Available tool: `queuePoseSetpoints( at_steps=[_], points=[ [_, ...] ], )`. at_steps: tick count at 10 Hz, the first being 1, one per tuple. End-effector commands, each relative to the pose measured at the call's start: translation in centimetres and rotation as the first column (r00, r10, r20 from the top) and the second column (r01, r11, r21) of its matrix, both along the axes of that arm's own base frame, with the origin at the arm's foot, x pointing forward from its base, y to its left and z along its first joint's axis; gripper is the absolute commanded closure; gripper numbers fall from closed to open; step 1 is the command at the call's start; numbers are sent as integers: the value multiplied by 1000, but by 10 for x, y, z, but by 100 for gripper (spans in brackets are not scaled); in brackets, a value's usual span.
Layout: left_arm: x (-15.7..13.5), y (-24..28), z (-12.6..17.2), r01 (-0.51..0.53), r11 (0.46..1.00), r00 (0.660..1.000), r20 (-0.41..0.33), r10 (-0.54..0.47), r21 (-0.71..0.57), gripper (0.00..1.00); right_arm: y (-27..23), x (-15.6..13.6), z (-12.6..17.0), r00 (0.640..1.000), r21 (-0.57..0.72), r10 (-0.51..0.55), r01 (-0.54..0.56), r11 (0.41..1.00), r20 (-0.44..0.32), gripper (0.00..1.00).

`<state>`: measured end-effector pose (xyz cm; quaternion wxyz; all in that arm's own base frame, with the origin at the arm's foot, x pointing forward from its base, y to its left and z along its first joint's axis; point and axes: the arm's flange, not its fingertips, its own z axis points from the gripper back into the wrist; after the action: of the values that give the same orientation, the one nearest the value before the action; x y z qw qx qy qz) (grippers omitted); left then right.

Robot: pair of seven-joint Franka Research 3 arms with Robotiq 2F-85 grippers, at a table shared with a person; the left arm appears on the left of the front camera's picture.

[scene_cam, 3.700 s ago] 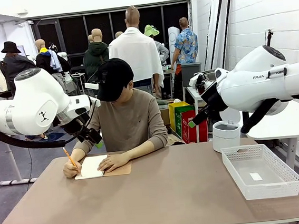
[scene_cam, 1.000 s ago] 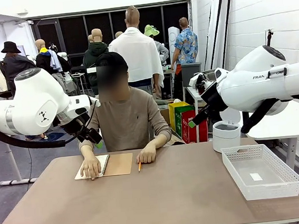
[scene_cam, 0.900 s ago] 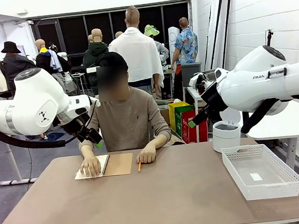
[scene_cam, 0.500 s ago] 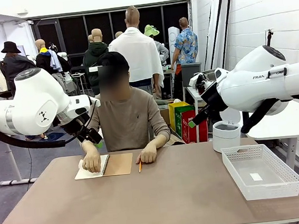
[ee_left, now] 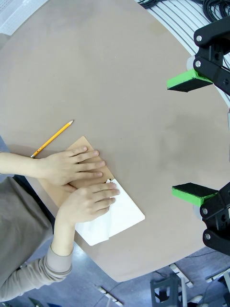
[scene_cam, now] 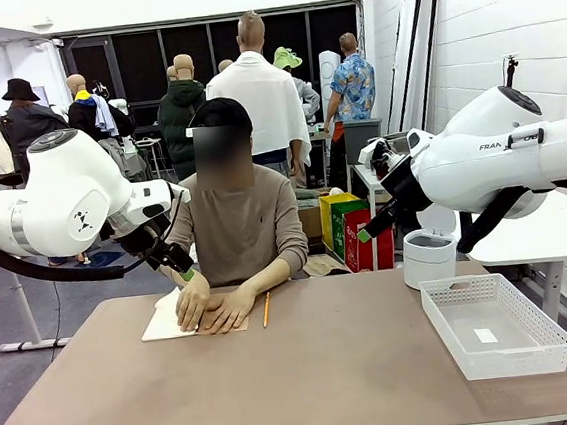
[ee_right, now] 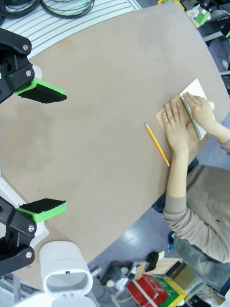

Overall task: Sort the paper based on its condition.
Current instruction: If a person hands you a paper, place it in the Organizing basket , and if it's crumpled, put it in the Trash can.

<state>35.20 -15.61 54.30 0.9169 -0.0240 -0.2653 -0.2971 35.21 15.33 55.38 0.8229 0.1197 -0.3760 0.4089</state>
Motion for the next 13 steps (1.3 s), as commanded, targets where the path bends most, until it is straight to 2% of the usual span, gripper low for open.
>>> queuePoseSetpoints(
  at_steps=[1,13],
  points=[
    [0,1,1,1,1000,1000,6,-1,10,0,0,0,0,1000,1,1,-1,1000,-4,0],
    [0,1,1,1,1000,1000,6,-1,10,0,0,0,0,1000,1,1,-1,1000,-4,0]
  ],
)
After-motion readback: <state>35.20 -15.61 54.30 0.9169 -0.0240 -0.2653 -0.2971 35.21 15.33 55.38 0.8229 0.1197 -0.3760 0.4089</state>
